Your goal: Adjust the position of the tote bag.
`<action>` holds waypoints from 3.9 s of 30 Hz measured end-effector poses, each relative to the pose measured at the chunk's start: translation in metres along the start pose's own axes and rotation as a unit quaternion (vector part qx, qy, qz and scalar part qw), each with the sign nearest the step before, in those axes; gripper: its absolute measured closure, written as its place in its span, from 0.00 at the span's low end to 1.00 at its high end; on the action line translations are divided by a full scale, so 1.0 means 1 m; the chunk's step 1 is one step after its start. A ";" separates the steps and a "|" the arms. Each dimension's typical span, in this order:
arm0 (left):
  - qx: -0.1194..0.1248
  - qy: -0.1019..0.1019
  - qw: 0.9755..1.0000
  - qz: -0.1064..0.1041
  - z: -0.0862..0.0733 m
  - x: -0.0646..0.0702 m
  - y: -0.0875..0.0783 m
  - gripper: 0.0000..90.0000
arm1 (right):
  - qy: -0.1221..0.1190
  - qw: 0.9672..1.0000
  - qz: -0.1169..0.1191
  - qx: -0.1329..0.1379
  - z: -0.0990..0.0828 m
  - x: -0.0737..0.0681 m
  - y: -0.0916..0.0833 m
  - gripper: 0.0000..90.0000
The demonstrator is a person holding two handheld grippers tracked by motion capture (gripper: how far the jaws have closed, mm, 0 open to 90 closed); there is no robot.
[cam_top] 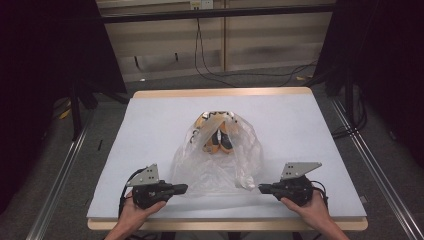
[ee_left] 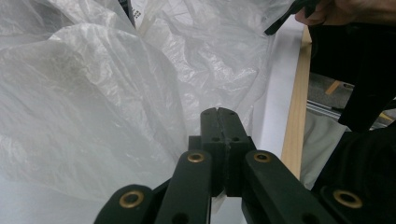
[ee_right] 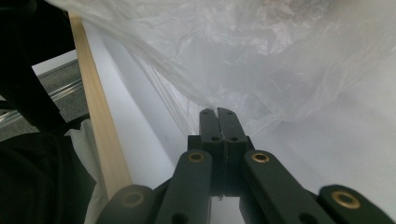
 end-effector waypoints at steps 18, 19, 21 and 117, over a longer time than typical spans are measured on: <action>0.051 -0.011 0.998 0.023 0.022 0.004 -0.023 0.73 | -0.030 0.996 0.007 0.078 0.029 -0.025 -0.033 0.63; 0.057 -0.013 0.998 0.022 0.024 0.005 -0.024 0.72 | -0.033 0.996 0.005 0.081 0.030 -0.026 -0.035 0.62; 0.068 -0.018 0.997 0.021 0.028 0.005 -0.029 0.66 | -0.035 0.996 0.006 0.088 0.031 -0.033 -0.041 0.57; -0.092 -0.064 0.986 0.123 -0.004 -0.156 0.067 1.00 | 0.058 0.995 -0.060 0.048 0.082 0.170 0.042 1.00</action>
Point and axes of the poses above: each handheld gripper's, and its own axes: y roughly forward along the jaws, z roughly out of its top, x roughly to its right, the point moved 8 cm from there along y, roughly forward along the jaws, and after that the axes turned 13 degrees about z, right-handed, at the moved point
